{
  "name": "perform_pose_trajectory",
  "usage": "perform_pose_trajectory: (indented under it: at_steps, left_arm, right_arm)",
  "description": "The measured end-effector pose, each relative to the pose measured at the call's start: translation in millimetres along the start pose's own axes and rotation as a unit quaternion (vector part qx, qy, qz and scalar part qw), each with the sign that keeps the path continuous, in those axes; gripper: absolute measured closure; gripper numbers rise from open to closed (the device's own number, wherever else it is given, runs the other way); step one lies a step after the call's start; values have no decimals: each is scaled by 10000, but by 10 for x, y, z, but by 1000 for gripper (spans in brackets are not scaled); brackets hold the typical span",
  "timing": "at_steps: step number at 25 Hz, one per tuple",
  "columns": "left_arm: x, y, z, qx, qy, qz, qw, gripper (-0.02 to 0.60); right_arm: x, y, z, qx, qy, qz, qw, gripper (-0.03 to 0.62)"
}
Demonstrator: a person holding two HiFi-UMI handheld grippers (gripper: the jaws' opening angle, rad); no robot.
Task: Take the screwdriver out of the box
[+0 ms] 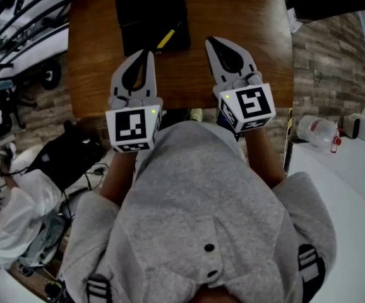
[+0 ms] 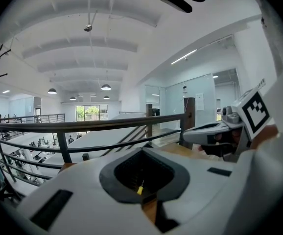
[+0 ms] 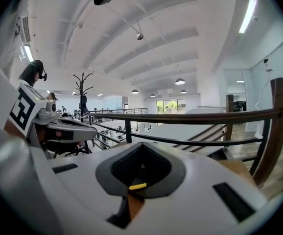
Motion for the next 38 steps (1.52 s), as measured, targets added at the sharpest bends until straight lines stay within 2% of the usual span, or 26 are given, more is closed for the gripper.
perform_pose_trajectory:
  at_steps: [6, 18, 25, 30, 35, 38]
  left_arm:
    - [65, 270, -77, 181, -7, -91, 9998, 569]
    - [254, 998, -482, 697, -202, -796, 9942, 569]
    - [519, 1455, -676, 1023, -239, -1315, 9857, 569]
    - [695, 1669, -665, 1204, -127, -1638, 9790, 568]
    - [853, 1833, -724, 1312, -47, -1867, 9736, 568]
    - [980, 1900, -749, 1391, -11, -2113, 9675, 543]
  right_arm:
    - [43, 131, 115, 165, 0, -71, 9998, 585]
    - [52, 682, 317, 414, 110, -454, 9981, 585]
    - [154, 1021, 485, 502, 538, -555, 9957, 585]
    - [217, 1056, 594, 554, 814, -708, 9926, 585]
    - [273, 1151, 621, 626, 842, -812, 9912, 585]
    - [309, 1187, 599, 626, 817, -874, 9908, 585]
Point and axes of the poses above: the fingertips, and each gripper's own axes: y forward along the fingers, z to its right, x out of its underside, the point moved 6 cm from there along -y, backward along the fingers, and after that the axes turned 6 degrees about x, right-handed, at the moved point
